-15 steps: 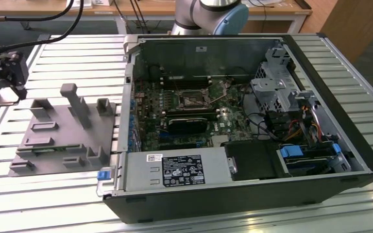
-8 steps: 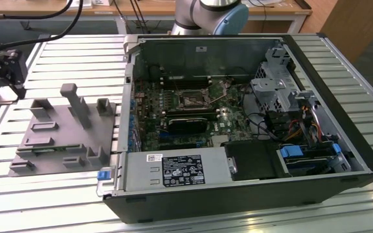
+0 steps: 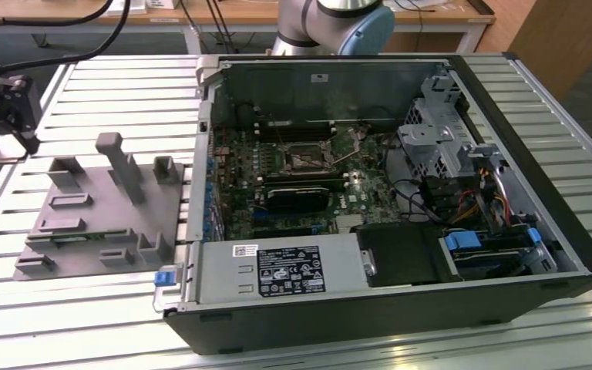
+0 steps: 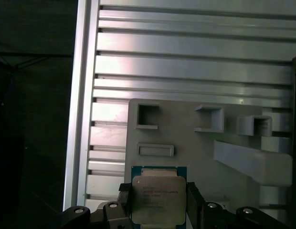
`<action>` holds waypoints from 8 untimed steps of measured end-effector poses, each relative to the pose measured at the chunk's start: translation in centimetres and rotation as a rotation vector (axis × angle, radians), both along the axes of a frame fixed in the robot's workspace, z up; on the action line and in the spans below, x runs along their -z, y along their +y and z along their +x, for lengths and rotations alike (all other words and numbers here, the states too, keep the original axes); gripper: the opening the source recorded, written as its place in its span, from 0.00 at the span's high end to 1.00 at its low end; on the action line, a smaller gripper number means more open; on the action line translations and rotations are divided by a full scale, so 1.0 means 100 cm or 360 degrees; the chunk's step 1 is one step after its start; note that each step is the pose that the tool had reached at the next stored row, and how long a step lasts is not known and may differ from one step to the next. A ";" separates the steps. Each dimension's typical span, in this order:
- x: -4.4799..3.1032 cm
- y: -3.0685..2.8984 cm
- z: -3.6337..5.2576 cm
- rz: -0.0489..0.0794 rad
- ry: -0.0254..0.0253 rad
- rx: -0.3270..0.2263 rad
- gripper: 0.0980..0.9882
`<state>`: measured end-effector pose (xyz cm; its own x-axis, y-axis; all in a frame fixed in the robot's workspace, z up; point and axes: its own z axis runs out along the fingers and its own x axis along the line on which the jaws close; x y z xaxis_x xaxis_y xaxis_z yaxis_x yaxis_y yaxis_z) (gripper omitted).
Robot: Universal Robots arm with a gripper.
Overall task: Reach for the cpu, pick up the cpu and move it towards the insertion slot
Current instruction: 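Pick up the cpu and move it towards the insertion slot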
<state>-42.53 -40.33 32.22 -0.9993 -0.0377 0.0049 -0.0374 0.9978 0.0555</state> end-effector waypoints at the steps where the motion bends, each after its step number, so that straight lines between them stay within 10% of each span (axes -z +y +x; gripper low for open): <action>1: -0.0008 0.0000 0.0000 0.0000 0.00001 0.0000 0.50; 8: -0.0151 0.0000 0.0000 0.0000 -0.00002 0.0000 0.50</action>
